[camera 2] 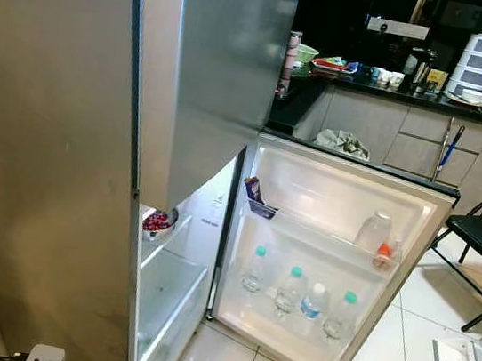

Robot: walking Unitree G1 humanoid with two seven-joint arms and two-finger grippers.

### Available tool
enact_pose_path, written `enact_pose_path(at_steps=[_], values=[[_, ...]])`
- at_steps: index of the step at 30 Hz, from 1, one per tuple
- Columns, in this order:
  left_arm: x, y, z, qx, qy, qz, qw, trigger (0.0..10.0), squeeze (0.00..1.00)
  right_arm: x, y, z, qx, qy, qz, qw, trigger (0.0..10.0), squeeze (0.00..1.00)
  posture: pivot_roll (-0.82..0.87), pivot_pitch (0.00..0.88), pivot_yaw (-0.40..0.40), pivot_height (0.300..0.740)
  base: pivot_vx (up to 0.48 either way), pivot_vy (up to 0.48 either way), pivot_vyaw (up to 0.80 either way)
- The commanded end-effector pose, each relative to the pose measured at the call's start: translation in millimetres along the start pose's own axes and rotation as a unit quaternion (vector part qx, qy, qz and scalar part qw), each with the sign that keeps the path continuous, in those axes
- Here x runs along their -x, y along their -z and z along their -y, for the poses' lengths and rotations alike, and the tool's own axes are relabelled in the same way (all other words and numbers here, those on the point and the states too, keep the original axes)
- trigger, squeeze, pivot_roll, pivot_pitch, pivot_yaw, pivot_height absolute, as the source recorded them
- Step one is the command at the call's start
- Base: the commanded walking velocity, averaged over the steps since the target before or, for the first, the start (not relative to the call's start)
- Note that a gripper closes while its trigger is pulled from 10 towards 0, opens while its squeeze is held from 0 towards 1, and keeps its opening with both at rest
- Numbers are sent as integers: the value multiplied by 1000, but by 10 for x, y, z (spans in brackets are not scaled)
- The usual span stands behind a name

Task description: Restocking fridge

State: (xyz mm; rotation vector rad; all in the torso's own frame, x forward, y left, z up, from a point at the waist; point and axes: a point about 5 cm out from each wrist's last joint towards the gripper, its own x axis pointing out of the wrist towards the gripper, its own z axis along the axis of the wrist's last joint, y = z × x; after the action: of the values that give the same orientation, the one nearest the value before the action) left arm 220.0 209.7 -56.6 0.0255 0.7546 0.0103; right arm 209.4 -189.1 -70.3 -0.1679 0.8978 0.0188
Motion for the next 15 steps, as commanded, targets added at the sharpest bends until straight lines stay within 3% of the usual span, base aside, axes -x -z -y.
enact_pose_path(at_steps=[1, 2, 3, 8, 9, 10, 12, 15], values=[[-7, -8, 40, 18, 5, 4, 1000, 0, 302, 6, 16, 50, -2, 9, 0, 1000, 10000, 0, -18, 39, -24, 734, 0, 0, 0], [-7, -8, 40, 18, 5, 4, 1000, 0, 302, 6, 16, 50, -2, 9, 0, 1000, 10000, 0, -18, 39, -24, 734, 0, 0, 0], [-7, -10, 40, 27, 4, 6, 1000, 0, 0, 6, 16, 53, -3, 10, 0, 1000, 10000, 0, -19, 39, -23, 734, 0, 0, 0], [-12, -25, 6, 27, -15, 3, 1000, 0, 0, 5, 15, 60, -6, 11, -1, 1000, 10000, 0, -20, 41, -23, 734, 0, 0, 0], [-13, -25, -8, 43, -20, 0, 999, 6078, 0, 5, 14, 60, -6, 11, -1, 1000, 10000, 0, -21, 42, -23, 734, 0, 0, 0], [-15, -37, -13, 54, -17, 3, 998, 10000, 0, 5, 12, 59, -6, 10, -1, 1000, 10000, 0, -21, 42, -22, 734, 0, 0, 0], [-17, -48, -21, 65, -17, 5, 998, 10000, 0, 4, 10, 57, -7, 10, 0, 1000, 10000, 0, -21, 41, -21, 734, 0, 0, 0], [-20, -73, -49, 48, -25, 6, 998, 10000, 0, 3, 6, 54, -7, 10, 0, 1000, 10000, 0, -22, 40, -21, 734, 0, 0, 0]])
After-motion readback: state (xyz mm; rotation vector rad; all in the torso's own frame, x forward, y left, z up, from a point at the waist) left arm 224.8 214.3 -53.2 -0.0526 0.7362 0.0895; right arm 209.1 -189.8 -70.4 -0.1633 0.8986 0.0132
